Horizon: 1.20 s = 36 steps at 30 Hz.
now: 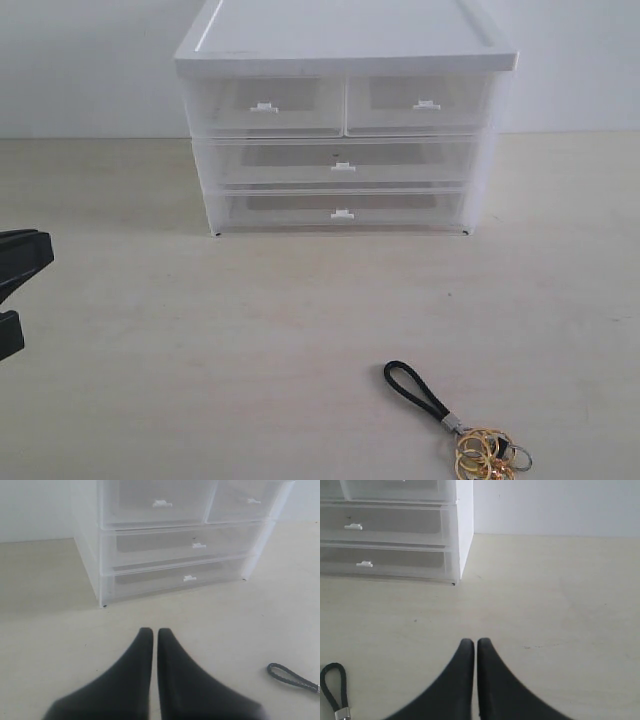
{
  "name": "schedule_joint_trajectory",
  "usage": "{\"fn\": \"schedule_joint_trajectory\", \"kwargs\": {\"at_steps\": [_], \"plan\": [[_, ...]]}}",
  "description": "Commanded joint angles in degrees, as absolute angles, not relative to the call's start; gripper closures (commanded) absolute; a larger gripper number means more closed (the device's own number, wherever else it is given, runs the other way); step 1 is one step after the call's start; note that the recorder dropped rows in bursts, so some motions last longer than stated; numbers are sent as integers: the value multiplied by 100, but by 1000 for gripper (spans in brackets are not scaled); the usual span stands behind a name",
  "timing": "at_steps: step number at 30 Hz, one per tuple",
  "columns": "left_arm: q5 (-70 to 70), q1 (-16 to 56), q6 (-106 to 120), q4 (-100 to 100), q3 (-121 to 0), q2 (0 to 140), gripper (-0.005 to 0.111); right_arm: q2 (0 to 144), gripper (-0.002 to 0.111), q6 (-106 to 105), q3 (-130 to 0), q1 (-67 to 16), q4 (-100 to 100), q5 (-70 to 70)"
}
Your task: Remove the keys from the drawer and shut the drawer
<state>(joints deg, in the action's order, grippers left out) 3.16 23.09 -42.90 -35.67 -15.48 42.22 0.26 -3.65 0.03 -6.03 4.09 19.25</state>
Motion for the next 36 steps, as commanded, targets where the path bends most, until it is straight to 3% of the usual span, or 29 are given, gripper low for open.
{"fn": "schedule_joint_trajectory", "kwargs": {"at_steps": [1,20,31,36], "plan": [[334,2318,-4329,-3495,-1511,4201,103,0,108,-345,0,-574,400,1916],[323,2252,-4139,-3602,-1511,4058,103,0,108,-345,0,-574,400,1916],[307,775,-4545,-3722,-1241,1404,103,0,108,-345,0,-574,400,1916],[172,582,-4545,-4557,-904,615,103,0,108,-345,0,-574,400,1916]]}}
